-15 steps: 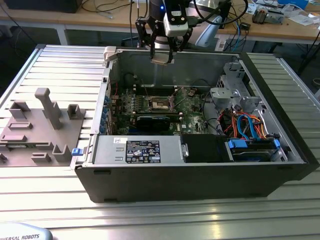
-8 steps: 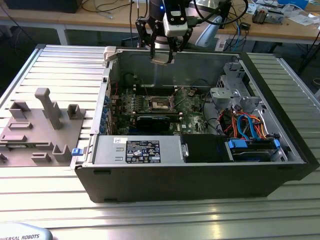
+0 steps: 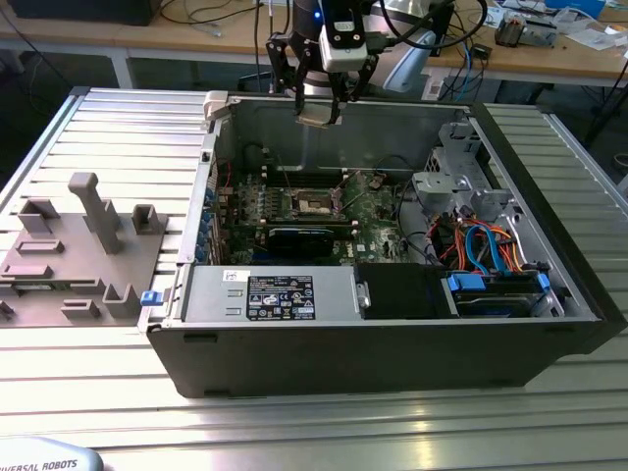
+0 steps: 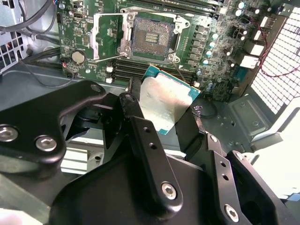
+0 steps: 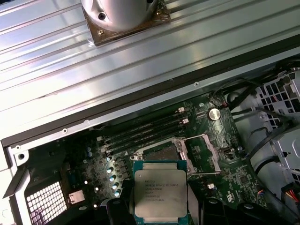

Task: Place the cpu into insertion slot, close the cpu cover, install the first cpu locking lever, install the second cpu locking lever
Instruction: 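Place the cpu into insertion slot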

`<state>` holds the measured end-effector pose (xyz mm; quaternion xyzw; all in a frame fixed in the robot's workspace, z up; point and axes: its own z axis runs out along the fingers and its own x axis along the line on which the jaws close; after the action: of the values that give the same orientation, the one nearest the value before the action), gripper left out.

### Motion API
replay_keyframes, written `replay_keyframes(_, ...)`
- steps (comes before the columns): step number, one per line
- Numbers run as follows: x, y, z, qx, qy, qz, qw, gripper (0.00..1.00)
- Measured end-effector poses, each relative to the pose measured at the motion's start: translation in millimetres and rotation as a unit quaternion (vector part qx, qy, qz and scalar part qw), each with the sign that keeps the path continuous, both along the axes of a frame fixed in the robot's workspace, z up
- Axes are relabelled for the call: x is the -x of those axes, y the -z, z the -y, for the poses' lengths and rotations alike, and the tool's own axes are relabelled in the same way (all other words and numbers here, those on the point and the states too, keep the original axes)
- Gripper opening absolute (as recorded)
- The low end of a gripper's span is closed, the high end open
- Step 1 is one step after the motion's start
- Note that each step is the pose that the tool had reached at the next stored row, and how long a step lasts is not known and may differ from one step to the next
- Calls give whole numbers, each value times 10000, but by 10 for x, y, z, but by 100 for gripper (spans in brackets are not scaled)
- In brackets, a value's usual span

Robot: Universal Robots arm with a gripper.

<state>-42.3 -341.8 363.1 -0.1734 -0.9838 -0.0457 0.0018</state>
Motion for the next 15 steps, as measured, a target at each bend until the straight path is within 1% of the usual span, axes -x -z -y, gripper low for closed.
replay_keyframes(15, 0, 0, 0, 0, 129, 0, 9999, 54)
